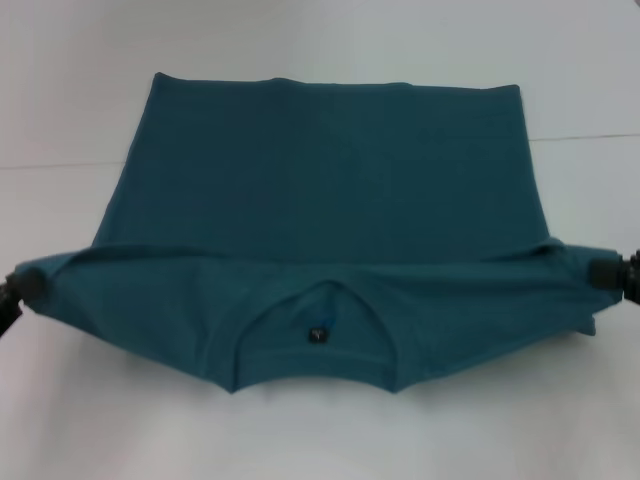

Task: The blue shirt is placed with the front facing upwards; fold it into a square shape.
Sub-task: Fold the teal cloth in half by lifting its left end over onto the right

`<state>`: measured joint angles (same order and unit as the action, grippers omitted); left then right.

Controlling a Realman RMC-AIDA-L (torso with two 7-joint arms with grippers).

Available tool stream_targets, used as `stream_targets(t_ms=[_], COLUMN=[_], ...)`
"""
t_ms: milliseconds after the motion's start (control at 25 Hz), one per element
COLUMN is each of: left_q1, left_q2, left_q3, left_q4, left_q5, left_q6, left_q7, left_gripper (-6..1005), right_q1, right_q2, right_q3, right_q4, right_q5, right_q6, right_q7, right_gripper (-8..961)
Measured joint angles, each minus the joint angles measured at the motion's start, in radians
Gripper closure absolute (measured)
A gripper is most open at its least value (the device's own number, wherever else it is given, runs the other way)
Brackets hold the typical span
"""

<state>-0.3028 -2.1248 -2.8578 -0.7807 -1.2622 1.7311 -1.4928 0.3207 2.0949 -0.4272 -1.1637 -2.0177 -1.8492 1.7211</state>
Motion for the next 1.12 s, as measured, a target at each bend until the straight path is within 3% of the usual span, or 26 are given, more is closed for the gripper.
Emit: stream_targets(t_ms=[200, 1120], left_q1=[0.054, 0.178], left_q2=[-0.003, 0.018], left_q3=[-0.001, -0.018], left_q4=[0.038, 0.116], left_q5=[-0.012, -0.044], left_q6=[0.036, 0.18], left_q7=[0.079, 0.235], left_gripper=[969, 969], right_q1=[-0.024, -0.154], right_q2=[0.001, 0.008], right_q3=[0.001, -0.02], right_q4=[0.005, 0.034], right_q5=[0.004, 0.018], right_q6=[-0.023, -0.132], right_q7=[-0.022, -0.167], right_gripper=[918, 918])
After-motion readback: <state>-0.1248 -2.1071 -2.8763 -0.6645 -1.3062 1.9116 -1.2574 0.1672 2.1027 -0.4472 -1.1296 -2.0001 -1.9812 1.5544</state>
